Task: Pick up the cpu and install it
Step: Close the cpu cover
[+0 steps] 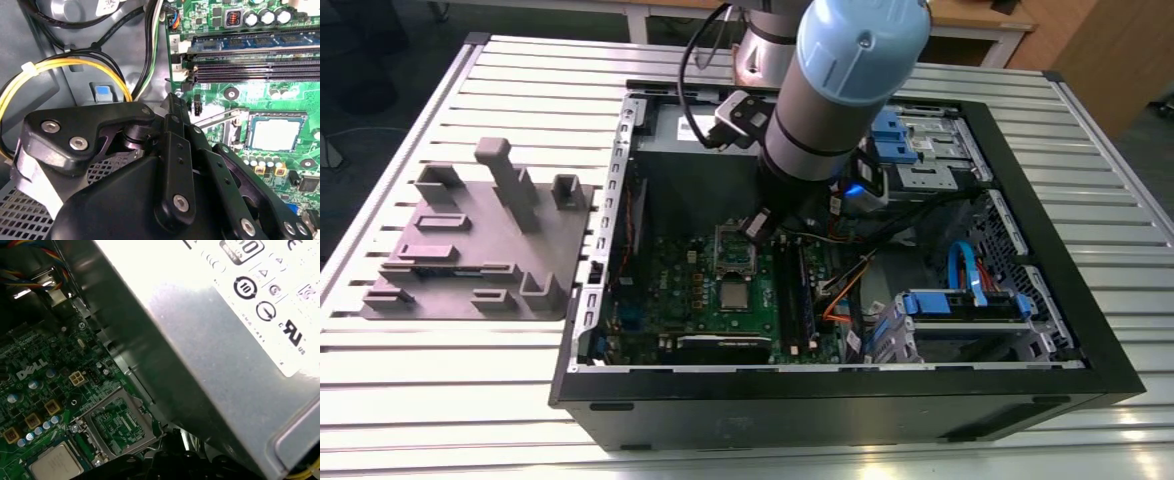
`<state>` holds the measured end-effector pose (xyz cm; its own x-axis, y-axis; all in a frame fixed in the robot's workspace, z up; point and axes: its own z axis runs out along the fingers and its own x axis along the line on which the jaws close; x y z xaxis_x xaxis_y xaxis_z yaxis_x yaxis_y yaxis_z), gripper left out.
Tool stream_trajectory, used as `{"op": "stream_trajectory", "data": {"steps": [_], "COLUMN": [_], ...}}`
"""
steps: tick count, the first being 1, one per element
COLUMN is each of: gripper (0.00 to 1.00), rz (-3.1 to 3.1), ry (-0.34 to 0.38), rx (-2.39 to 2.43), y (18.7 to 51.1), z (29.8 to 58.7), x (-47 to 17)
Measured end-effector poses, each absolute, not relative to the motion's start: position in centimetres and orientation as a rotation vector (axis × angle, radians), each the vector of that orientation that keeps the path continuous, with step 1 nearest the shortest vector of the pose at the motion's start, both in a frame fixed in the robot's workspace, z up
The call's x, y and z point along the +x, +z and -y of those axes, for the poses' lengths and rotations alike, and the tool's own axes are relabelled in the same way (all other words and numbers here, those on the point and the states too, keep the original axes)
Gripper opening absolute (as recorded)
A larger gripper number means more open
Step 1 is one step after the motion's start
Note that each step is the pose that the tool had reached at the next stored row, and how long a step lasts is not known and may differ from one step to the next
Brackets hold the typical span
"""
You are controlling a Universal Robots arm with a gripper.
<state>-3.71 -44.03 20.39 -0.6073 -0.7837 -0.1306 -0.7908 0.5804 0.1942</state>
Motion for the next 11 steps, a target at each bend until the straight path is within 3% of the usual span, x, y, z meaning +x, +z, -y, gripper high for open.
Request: {"op": "stream_trajectory", "data": {"steps": [11], "gripper": [0.10], "rz": [-2.774], "ry": [0.362], "rx": [-1.381], "y": [20.87], "z": [43.98], "x": [-3.71]}}
